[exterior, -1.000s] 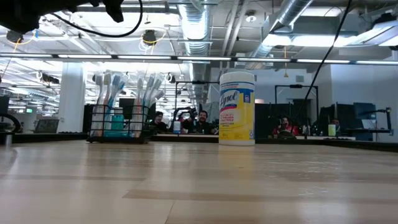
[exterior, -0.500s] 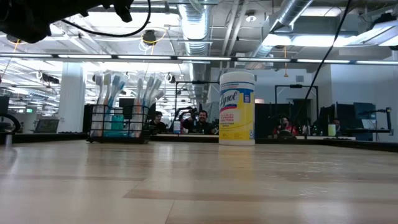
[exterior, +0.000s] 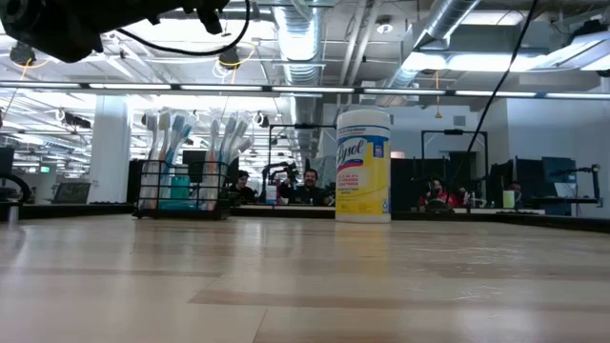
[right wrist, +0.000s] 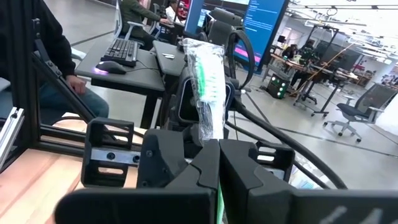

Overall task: Pick & Place toothbrushing station
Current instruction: Put the green toothbrush into the mesh organizer

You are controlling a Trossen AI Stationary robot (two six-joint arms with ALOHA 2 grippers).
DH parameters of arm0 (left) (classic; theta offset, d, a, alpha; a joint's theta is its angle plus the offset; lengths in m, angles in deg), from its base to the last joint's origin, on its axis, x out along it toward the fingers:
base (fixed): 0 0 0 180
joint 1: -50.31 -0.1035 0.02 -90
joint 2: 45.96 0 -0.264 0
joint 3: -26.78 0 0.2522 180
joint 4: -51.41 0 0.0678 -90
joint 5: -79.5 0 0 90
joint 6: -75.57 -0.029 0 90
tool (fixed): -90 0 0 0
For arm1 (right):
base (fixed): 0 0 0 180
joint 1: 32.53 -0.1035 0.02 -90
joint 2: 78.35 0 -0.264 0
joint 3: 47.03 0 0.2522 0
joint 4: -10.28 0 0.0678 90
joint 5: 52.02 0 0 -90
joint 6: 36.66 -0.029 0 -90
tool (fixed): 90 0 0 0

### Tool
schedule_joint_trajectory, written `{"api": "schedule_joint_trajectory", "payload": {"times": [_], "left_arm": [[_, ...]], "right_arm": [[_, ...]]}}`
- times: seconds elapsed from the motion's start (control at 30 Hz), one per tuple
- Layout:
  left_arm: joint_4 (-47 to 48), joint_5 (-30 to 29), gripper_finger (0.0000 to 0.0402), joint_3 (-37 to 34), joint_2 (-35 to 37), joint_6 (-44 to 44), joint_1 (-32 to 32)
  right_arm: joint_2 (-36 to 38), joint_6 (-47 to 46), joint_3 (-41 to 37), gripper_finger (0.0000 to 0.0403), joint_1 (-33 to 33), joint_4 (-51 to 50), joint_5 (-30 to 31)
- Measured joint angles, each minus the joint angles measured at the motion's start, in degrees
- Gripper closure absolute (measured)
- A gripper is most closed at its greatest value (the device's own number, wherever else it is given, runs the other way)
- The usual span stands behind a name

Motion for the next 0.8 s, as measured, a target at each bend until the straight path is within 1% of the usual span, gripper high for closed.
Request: {"api": "schedule_joint_trajectory", "payload": {"times": [0.1, 0.2, 0.23, 0.67, 0.8], "left_arm": [[0.00, 0.00, 0.0334, 0.00, 0.00, 0.00, 0.10], [0.28, 0.04, 0.0382, 0.00, 0.00, 0.04, 0.11], [0.35, 0.00, 0.0387, 0.00, 0.00, 0.04, 0.10], [1.05, -2.89, 0.0393, -1.79, 0.11, 1.97, 0.31], [1.78, -3.33, 0.0393, -1.89, 0.09, 2.14, 0.48]], "right_arm": [[0.08, -0.04, -0.50, 0.0403, 0.00, 0.21, 0.01], [0.09, -0.99, -1.27, 0.0403, 0.16, 0.22, 0.03], [0.09, -1.35, -1.40, 0.0403, 0.32, 0.31, 0.02], [0.02, -1.07, -1.68, 0.0403, 0.42, -0.46, 0.11], [0.02, -1.49, -1.68, 0.0403, 0.39, -2.12, 0.21]]}}
